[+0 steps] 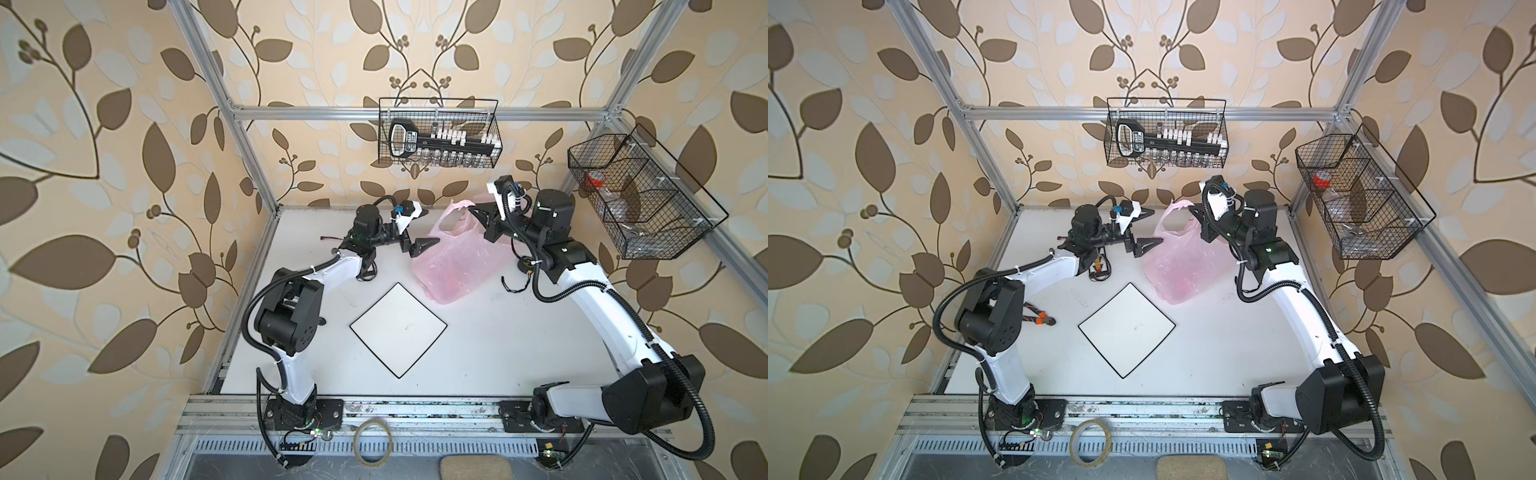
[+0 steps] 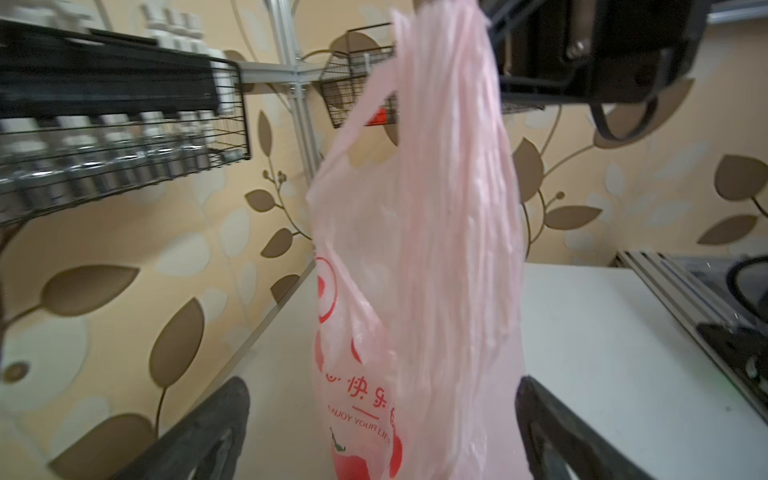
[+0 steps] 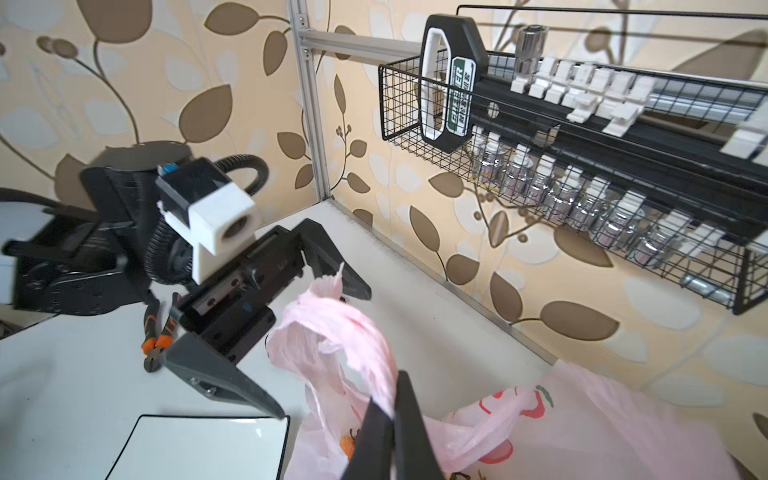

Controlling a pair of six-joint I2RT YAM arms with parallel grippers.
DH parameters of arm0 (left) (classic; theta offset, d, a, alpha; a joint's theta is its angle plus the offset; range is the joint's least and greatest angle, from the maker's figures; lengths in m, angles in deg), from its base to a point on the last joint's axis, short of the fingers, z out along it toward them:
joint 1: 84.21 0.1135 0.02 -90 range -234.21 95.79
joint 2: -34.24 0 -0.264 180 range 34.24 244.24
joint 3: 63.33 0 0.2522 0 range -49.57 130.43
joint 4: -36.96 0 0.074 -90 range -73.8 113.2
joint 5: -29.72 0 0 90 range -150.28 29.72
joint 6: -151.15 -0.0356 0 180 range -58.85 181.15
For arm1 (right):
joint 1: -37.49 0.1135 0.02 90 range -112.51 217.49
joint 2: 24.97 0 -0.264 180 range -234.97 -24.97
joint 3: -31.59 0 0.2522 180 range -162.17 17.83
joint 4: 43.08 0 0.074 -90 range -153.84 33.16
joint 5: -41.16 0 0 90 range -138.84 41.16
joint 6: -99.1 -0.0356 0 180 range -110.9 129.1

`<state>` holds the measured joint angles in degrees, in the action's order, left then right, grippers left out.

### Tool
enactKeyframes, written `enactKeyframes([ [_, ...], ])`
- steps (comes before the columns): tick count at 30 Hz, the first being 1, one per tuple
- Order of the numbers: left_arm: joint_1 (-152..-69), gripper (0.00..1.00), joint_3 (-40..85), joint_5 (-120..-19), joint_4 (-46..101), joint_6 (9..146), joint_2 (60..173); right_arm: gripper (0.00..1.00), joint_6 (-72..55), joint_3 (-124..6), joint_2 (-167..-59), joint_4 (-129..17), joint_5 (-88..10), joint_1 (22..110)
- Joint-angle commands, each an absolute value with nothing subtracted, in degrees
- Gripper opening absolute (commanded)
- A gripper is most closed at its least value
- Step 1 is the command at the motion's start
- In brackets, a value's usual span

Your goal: Take the fake fruits out of the plastic bag

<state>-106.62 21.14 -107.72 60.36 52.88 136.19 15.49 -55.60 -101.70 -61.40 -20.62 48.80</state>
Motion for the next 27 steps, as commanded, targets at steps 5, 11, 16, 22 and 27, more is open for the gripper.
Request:
enactKeyframes([
  [5,-106.4,0.99,17.1,-84.5,40.0,72.8,120.8,0.0,8.5,-55.0,-100.1,-58.1,-29.0,49.9],
  [11,-108.3,0.84,6.2,-87.9,31.4,98.3,119.4,0.0,5.1,-56.0,-100.8,-55.6,-28.2,50.6],
  [16,-114.2,0.8,4.6,-85.1,29.7,105.6,122.9,0.0,4.3,-56.7,-102.0,-55.4,-28.8,51.3],
  [22,-118.0,0.88,9.6,-86.4,30.8,108.6,132.5,0.0,3.5,-56.5,-101.2,-55.3,-28.2,51.6],
  [27,-118.2,0.73,9.9,-89.9,44.9,118.3,141.7,0.0,3.6,-56.1,-99.7,-56.5,-28.0,51.9],
])
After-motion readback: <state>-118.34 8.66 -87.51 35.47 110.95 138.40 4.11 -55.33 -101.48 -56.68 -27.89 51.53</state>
